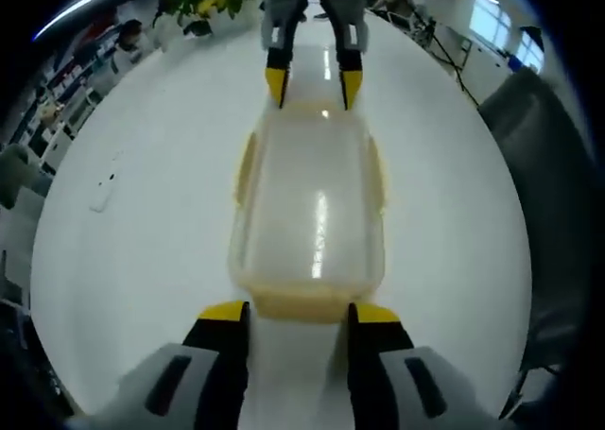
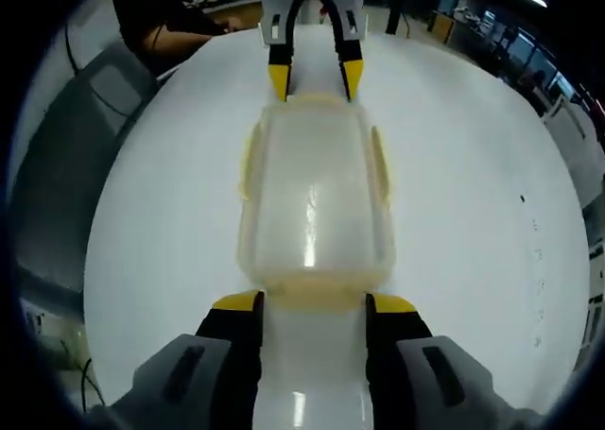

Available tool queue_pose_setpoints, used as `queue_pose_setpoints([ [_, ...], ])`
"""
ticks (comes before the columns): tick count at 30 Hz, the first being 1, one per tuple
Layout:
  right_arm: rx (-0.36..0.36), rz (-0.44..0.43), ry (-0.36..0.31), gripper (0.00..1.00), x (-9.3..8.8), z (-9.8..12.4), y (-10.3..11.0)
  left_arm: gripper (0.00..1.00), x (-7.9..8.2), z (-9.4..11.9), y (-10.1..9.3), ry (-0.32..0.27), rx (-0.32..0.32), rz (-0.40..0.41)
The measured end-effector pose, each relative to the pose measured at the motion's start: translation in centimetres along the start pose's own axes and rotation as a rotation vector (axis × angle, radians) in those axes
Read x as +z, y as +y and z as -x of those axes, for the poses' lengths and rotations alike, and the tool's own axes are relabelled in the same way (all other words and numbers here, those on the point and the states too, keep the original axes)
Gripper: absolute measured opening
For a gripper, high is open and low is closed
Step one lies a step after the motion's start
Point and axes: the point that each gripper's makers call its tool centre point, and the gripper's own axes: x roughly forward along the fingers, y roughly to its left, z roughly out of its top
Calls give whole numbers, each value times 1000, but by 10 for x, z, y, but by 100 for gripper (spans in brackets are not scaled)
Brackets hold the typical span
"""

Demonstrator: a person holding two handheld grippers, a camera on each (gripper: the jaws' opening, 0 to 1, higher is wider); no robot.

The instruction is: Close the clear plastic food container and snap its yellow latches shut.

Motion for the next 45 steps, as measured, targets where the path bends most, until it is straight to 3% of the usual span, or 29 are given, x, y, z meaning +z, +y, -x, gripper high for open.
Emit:
queue_pose_setpoints([
  [6, -7, 57, 13, 41, 3, -2, -5, 34, 1, 0, 5, -4, -3, 14],
  [8, 9, 14, 26, 38, 2, -3, -4, 34, 1, -1, 6, 2, -9, 23],
  [15, 10, 44, 66, 37, 4, -4, -7, 34, 0, -2, 5, 17, -15, 76],
  [20, 13, 35, 55, 37, 5, -4, -11, 33, -1, -1, 4, -40, -12, 98],
  [26, 12, 39, 55, 37, 5, -1, -9, 33, 1, -1, 2, -45, -13, 96],
  [28, 9, 36, 44, 37, 5, -1, -8, 34, 0, 0, 1, -81, -20, 88],
  [31, -3, 47, 50, 37, 5, 0, -5, 34, 1, 1, -2, -90, -18, 101],
  [33, 5, 83, 97, 37, 1, 4, -6, 34, 7, 3, -12, -118, -54, 143],
  [38, -26, 81, 35, 37, 17, 30, -6, 34, 12, 23, -6, -118, -15, 129],
  [40, -54, 102, 38, 37, 18, 42, -9, 34, 27, 36, -8, -145, 4, 129],
  [45, -56, 103, 30, 37, 14, 68, -3, 34, 48, 51, -17, -158, 19, 117],
])
